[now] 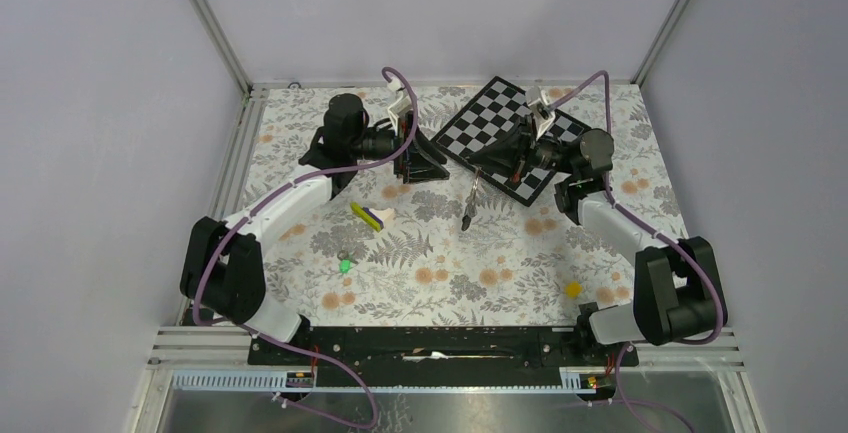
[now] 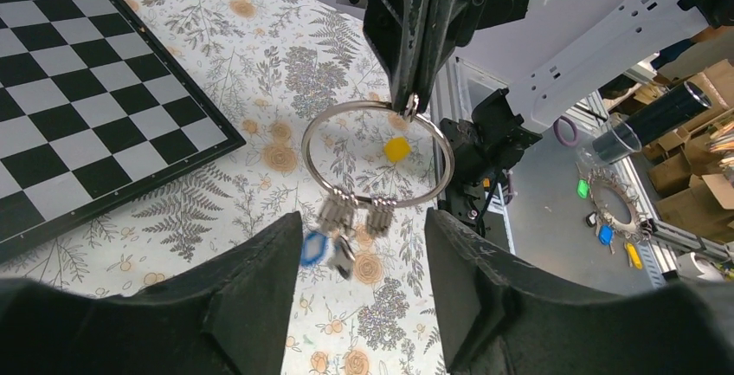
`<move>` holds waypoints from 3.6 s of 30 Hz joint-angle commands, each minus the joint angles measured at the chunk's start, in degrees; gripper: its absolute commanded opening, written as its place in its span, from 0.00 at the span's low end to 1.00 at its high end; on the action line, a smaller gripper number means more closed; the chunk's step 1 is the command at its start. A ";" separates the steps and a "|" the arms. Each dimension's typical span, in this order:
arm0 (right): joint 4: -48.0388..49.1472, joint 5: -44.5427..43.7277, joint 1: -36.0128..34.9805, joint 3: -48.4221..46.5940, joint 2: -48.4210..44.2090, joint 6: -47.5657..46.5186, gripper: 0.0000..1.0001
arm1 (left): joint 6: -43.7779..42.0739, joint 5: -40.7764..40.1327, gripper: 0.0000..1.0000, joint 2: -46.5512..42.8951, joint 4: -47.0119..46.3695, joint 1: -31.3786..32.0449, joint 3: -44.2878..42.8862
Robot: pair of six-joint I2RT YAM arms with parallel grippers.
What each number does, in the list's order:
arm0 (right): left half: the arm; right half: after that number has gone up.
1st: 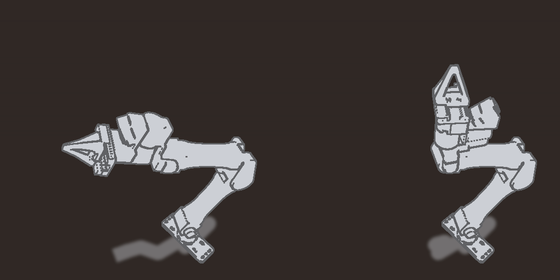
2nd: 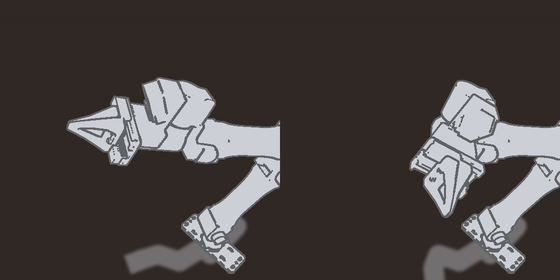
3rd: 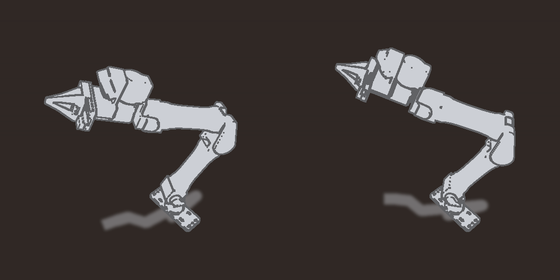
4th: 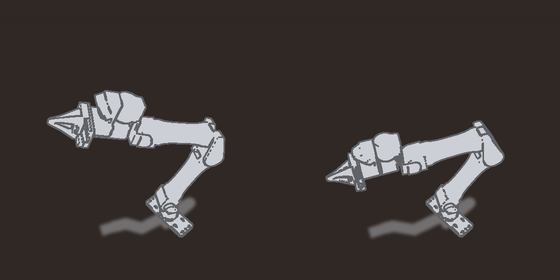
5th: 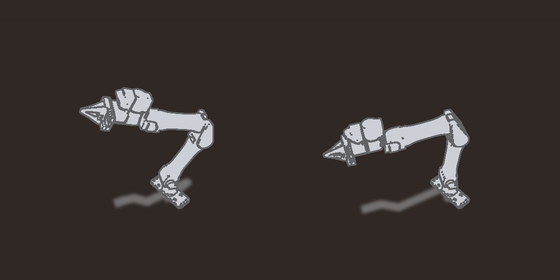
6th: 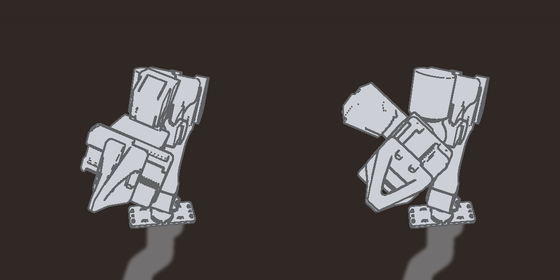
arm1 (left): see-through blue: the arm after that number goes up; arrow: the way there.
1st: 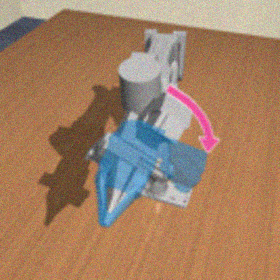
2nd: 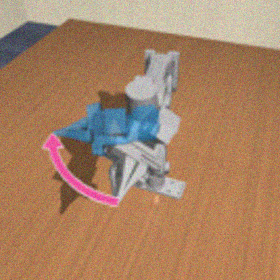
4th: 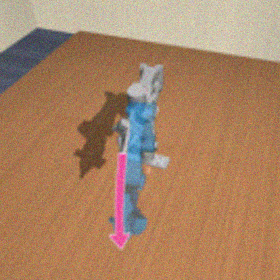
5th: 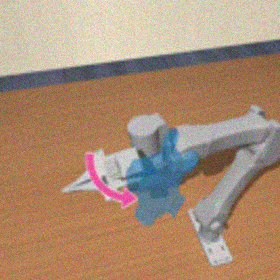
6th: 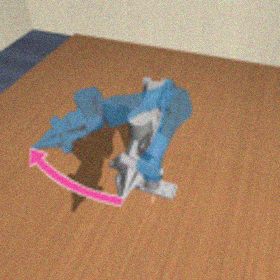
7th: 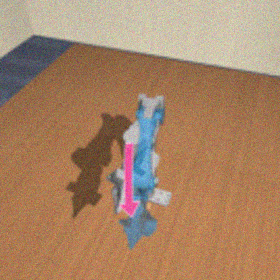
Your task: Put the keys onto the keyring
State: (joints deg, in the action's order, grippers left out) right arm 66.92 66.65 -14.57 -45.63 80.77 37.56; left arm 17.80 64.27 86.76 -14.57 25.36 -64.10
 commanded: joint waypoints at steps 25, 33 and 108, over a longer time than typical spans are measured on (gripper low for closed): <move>12.01 -14.43 -0.20 7.83 -3.94 5.66 0.00 | 35.99 -4.12 0.54 10.10 -55.30 6.17 6.21; 13.12 -16.10 -0.22 8.38 -3.21 6.70 0.00 | 43.99 -6.99 0.51 13.96 -61.20 6.86 5.72; -18.30 -5.56 2.35 5.35 -6.64 -22.43 0.34 | 3.11 -12.23 0.00 6.30 6.12 7.59 -6.55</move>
State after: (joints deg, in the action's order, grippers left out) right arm 54.30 58.28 -12.58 -36.93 76.49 22.41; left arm 20.34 53.39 95.61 -6.74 32.86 -67.33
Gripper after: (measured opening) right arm 0.327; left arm 0.071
